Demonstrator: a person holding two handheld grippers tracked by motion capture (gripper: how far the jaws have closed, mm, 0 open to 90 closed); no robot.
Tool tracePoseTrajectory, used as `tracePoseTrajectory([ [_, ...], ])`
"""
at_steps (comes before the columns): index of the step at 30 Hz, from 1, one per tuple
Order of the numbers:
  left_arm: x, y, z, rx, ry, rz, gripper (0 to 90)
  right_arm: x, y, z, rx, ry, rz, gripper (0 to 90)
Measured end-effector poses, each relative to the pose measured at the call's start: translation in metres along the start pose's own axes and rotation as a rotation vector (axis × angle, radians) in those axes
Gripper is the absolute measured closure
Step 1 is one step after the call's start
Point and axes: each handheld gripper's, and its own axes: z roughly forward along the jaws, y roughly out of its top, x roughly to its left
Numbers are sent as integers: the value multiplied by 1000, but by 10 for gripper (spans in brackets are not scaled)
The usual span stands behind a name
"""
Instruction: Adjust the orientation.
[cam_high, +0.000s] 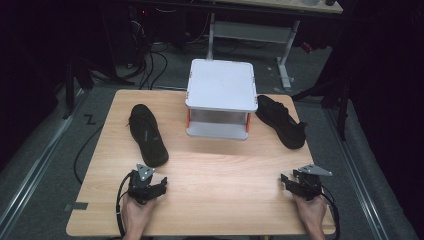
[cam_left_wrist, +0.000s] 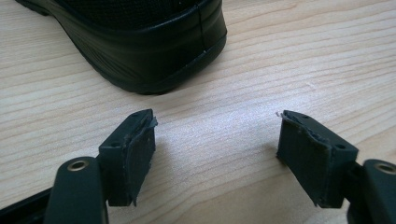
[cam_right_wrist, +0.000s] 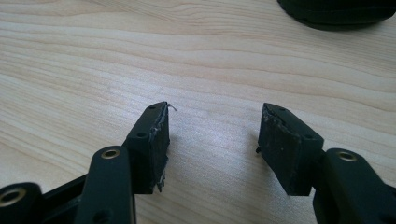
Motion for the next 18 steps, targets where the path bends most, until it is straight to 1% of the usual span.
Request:
tracePoseTrajectory([
  [8,0,0,0,2,-1,0,272,0,0,0,0,0,-3,424],
  [11,0,0,0,0,-12,5,259,0,0,0,1,0,-2,424],
  [14,2,-1,-1,-1,-30,20,259,1,0,0,1,-2,-1,424],
  [15,4,-1,-1,2,-39,32,260,1,0,0,1,-3,-1,423],
  [18,5,-2,-2,0,-47,38,263,1,0,0,1,-3,1,422],
])
